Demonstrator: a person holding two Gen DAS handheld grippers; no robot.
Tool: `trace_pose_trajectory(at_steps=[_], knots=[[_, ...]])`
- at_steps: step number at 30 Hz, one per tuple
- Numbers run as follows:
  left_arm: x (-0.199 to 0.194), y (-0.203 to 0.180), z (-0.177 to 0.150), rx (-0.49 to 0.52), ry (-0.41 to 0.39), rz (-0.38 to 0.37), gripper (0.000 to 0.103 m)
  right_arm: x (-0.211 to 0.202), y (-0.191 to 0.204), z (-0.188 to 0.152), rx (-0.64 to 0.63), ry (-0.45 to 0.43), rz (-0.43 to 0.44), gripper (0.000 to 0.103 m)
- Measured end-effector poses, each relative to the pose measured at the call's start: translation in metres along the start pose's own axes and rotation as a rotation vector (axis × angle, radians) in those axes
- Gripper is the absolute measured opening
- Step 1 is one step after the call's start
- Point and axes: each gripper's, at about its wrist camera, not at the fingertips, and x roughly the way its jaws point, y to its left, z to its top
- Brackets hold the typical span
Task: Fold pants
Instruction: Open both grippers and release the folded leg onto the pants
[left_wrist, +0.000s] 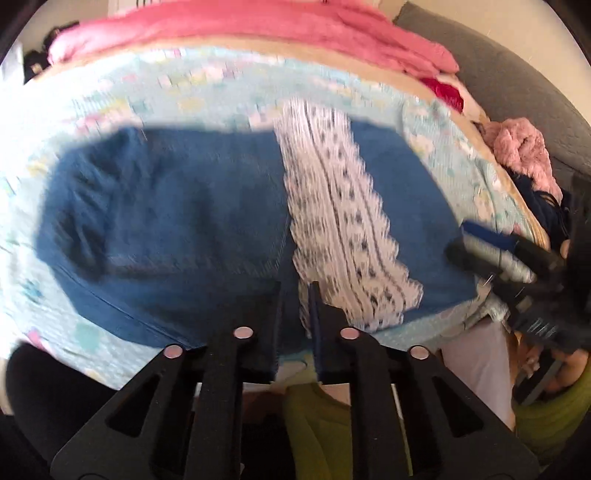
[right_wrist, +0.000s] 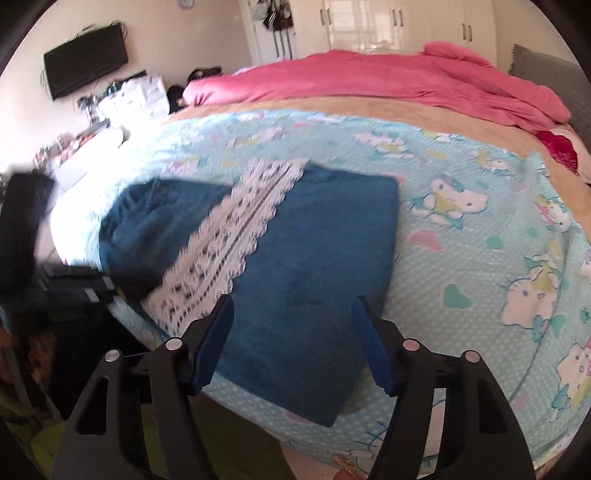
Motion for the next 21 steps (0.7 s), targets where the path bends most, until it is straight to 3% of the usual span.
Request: trace_pose_trajectory(at_steps=[1,2,3,7,10,12,19,21], knots=[[-0.006,-0.001,0.002,0.004,-0.017,0.001,0.022,0.007,0.000,-0.003,-0.012,0.034,-0.019,0.057],[-0.010,-0.003,0.005,0.009,-0.027,0.000,0.034,0.011,0.000,-0.006,-0.015,0.052,-0.031,0.052],[-0.014,-0.009,0.008,0.022,-0.042,-0.004,0.038,0.014,-0.001,-0.008,-0.015,0.068,-0.041,0.052],[-0.008,-0.038,0.014,0.126,-0.054,0.007,0.040,0.013,-0.004,-0.011,0.014,0.063,-0.026,0.051],[0.019,-0.047,0.009,0.183,0.016,0.079,0.040,0.004,-0.011,-0.009,0.056,0.041,-0.010,0.051],[0.035,-0.041,0.002,0.163,0.069,0.075,0.040,-0.001,-0.013,-0.008,0.050,0.031,-0.017,0.051],[0.029,-0.031,-0.004,0.125,0.054,0.029,0.044,0.013,-0.012,-0.012,0.031,0.075,-0.023,0.054],[0.025,-0.029,-0.005,0.123,0.051,0.034,0.050,0.012,-0.012,-0.012,0.031,0.078,-0.015,0.054]])
